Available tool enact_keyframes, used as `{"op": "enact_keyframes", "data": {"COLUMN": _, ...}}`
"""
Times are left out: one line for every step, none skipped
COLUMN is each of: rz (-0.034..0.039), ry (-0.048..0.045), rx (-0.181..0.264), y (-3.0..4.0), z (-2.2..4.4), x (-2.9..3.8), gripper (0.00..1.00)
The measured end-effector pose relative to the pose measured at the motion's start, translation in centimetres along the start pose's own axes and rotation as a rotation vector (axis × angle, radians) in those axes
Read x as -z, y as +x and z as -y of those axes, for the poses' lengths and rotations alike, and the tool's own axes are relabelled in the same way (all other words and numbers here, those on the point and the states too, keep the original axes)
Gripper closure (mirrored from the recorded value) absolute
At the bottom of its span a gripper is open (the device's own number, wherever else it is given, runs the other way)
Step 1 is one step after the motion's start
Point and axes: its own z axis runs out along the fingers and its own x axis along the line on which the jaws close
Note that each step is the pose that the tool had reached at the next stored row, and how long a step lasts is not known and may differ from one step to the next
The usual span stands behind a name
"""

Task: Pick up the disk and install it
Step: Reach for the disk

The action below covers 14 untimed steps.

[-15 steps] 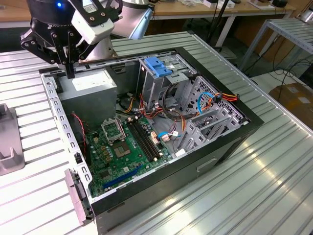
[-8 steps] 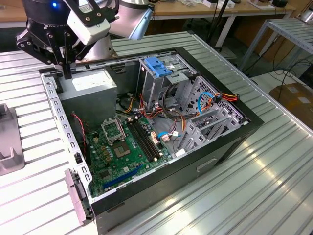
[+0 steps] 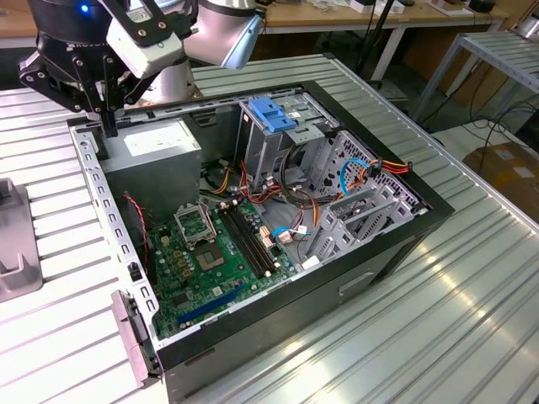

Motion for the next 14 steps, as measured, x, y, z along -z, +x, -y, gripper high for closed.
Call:
{"op": "enact_keyframes", "data": {"rz": 0.0, "ry": 0.0, "rx": 0.0, "y": 0.07, "z": 0.01, "x": 0.0, "gripper": 0.9}}
{"op": "enact_keyframes", "data": {"rz": 0.0, "ry": -0.0001, "rx": 0.0, "y": 0.13, "z": 0.01, "x": 0.0, "gripper": 0.9}}
{"op": "enact_keyframes", "data": {"rz": 0.0, "ry": -0.0001, "rx": 0.0, "y": 0.2, "z": 0.01, "x": 0.0, "gripper": 0.9}}
{"op": "enact_keyframes", "data": {"rz": 0.0, "ry": 0.0, "rx": 0.0, "y": 0.26, "z": 0.02, "x": 0.01, "gripper": 0.9}}
{"op": "enact_keyframes", "data": {"rz": 0.0, "ry": 0.0, "rx": 0.0, "y": 0.35, "z": 0.03, "x": 0.01, "gripper": 0.9}}
{"op": "enact_keyframes", "data": {"rz": 0.0, "ry": 0.0, "rx": 0.0, "y": 0.41, "z": 0.03, "x": 0.01, "gripper": 0.9}}
{"op": "enact_keyframes", "data": {"rz": 0.0, "ry": 0.0, "rx": 0.0, "y": 0.54, "z": 0.04, "x": 0.02, "gripper": 0.9}}
{"op": "enact_keyframes", "data": {"rz": 0.0, "ry": 0.0, "rx": 0.0, "y": 0.66, "z": 0.05, "x": 0.02, "gripper": 0.9}}
{"op": "enact_keyframes", "data": {"rz": 0.0, "ry": 0.0, "rx": 0.0, "y": 0.74, "z": 0.06, "x": 0.02, "gripper": 0.9}}
{"op": "enact_keyframes", "data": {"rz": 0.0, "ry": 0.0, "rx": 0.0, "y": 0.81, "z": 0.06, "x": 0.02, "gripper": 0.9}}
{"op": "enact_keyframes", "data": {"rz": 0.0, "ry": 0.0, "rx": 0.0, "y": 0.89, "z": 0.07, "x": 0.02, "gripper": 0.9}}
{"op": "enact_keyframes", "data": {"rz": 0.0, "ry": 0.0, "rx": 0.0, "y": 0.96, "z": 0.07, "x": 0.03, "gripper": 0.9}}
{"op": "enact_keyframes", "data": {"rz": 0.0, "ry": 0.0, "rx": 0.0, "y": 1.04, "z": 0.08, "x": 0.03, "gripper": 0.9}}
{"op": "enact_keyframes", "data": {"rz": 0.0, "ry": 0.0, "rx": 0.0, "y": 1.1, "z": 0.08, "x": 0.03, "gripper": 0.9}}
